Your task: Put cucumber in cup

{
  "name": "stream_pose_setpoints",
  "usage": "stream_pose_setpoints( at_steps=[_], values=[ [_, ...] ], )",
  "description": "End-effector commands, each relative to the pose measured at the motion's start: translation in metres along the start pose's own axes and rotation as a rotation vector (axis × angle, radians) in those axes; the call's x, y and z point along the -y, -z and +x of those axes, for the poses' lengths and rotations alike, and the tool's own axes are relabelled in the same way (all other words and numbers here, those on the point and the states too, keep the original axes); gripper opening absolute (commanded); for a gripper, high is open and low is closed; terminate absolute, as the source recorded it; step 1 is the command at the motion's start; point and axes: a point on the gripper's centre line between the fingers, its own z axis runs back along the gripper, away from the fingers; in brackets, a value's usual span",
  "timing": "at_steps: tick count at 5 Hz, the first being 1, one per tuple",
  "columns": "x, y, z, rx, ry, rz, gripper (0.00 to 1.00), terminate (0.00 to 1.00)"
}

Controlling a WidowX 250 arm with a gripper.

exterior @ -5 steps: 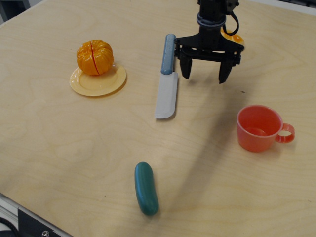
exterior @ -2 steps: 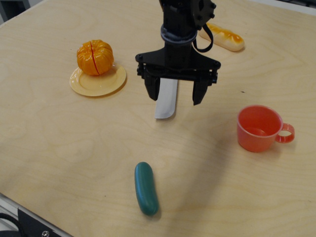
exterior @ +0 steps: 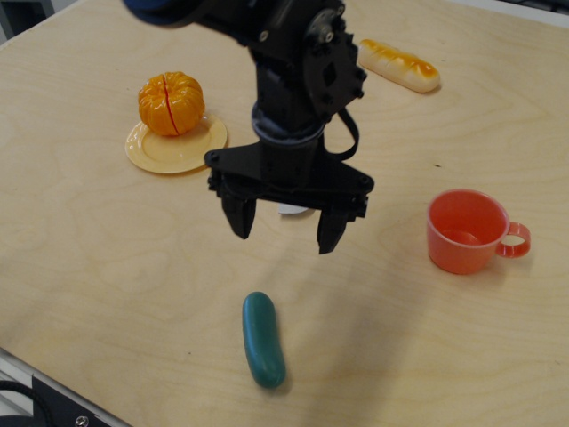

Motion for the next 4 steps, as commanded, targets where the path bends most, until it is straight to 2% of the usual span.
stream_pose_setpoints(
  at_steps=[1, 2, 3, 4],
  values=[
    [-0.005, 0.0, -0.027, -0.034, -0.036, 0.008, 1.0, 0.0],
    [-0.005, 0.005, -0.046, -0.092, -0.055, 0.004, 1.0, 0.0],
    [-0.005, 0.011, -0.056, -0.103, -0.078, -0.008, 1.0, 0.0],
    [0.003, 0.033, -0.057, -0.132, -0.097, -0.021, 1.0, 0.0]
  ],
)
